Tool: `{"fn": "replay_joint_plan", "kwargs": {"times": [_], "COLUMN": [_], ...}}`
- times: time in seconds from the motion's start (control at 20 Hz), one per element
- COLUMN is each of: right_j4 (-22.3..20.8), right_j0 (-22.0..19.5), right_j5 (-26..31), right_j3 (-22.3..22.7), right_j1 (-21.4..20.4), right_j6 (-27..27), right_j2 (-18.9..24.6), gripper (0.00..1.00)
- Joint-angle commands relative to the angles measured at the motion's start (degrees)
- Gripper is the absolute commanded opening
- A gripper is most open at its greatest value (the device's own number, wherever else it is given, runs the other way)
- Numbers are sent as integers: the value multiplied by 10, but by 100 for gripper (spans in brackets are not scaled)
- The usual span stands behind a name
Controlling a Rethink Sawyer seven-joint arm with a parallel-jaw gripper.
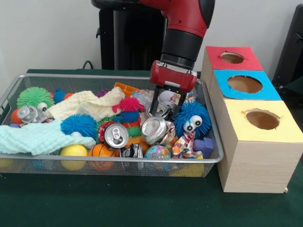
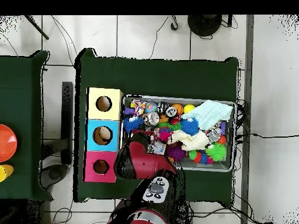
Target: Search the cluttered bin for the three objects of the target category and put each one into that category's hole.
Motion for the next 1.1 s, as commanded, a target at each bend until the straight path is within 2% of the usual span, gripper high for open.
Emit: {"fn": "replay_joint_plan", "kwargs": {"times": [0.05, 0.1, 0.15, 0.35, 0.65, 1.1], "right_j4": [13, 11, 12, 16, 10, 0], "right_j0": [-17, -18, -16, -9, -19, -18], "right_j5": [-29, -30, -30, -27, -11, -6], "right_j3": [0, 0, 0, -1, 1, 34], "right_j1": [11, 11, 12, 15, 15, -10], "right_j6": [115, 115, 114, 110, 107, 110], "right_j2": [34, 34, 33, 24, 33, 22], "gripper": [100, 100, 0, 0, 0, 0]}}
